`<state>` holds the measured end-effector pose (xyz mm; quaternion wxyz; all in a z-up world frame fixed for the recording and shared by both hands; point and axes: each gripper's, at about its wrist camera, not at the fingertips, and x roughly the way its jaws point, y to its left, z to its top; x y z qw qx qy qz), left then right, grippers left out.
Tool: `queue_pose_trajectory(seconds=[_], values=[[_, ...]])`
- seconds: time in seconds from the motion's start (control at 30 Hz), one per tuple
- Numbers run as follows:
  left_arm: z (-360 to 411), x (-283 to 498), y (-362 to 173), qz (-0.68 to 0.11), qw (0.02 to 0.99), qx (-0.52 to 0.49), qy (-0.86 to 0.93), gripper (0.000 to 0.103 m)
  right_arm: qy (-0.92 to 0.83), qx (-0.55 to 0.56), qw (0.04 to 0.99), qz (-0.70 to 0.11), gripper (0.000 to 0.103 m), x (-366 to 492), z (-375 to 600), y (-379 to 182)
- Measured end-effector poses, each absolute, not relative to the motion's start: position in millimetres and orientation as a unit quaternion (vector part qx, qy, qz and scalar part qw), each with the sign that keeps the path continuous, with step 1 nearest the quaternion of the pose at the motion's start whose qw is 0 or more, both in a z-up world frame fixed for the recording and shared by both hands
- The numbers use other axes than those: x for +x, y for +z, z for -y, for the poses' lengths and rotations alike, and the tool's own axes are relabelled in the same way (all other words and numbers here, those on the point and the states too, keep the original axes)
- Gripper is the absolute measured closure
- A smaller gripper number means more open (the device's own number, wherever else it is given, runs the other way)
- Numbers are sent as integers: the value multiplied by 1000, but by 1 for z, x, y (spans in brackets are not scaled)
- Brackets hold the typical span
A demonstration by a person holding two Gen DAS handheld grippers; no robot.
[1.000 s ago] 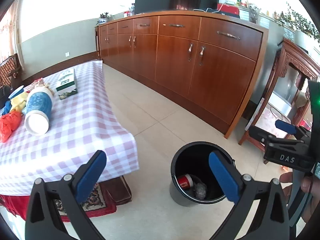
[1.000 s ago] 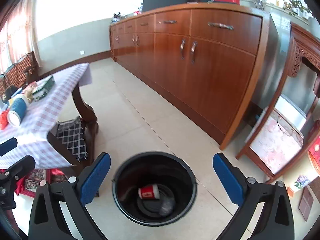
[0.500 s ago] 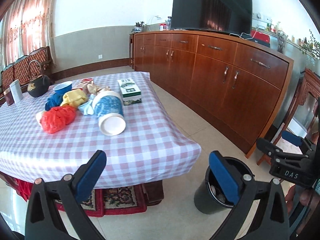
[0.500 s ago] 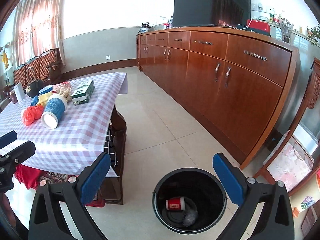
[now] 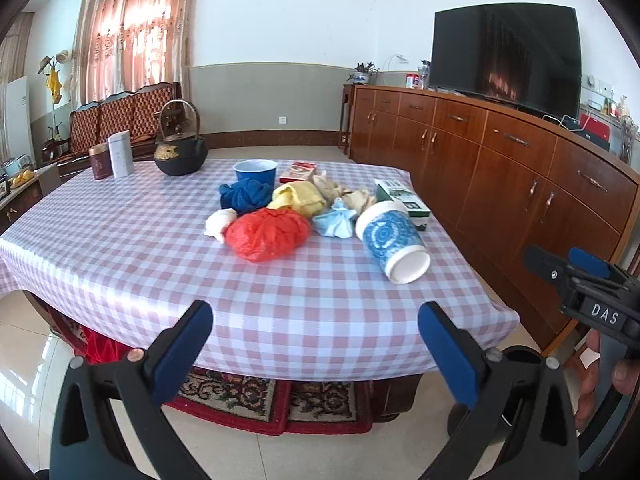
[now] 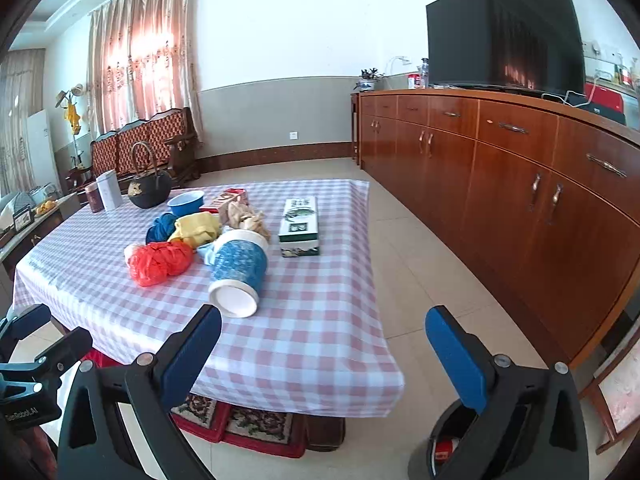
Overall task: Collect trash
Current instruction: 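Move both grippers back toward the table items, then grasp the blue-patterned paper cup with the right gripper while the left grasps the red plastic bag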
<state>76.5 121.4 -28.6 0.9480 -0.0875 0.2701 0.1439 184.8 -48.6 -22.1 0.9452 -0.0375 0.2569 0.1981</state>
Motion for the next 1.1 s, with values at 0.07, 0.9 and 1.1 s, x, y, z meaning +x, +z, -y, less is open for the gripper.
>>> queue_pose_trajectory(seconds=[0.07,0.9,1.1], values=[[-134,75,-31,-270,946,-92,151,0,211,-42,942,-258,0,186,29,-23],[-216,175,-70,-311,932,-108,149,13,233,-66,908,-341,20,271,-74,-86],[-217,203,-78,-333,926,-104,142,17,236,-48,905,-352,37,287,-82,-94]])
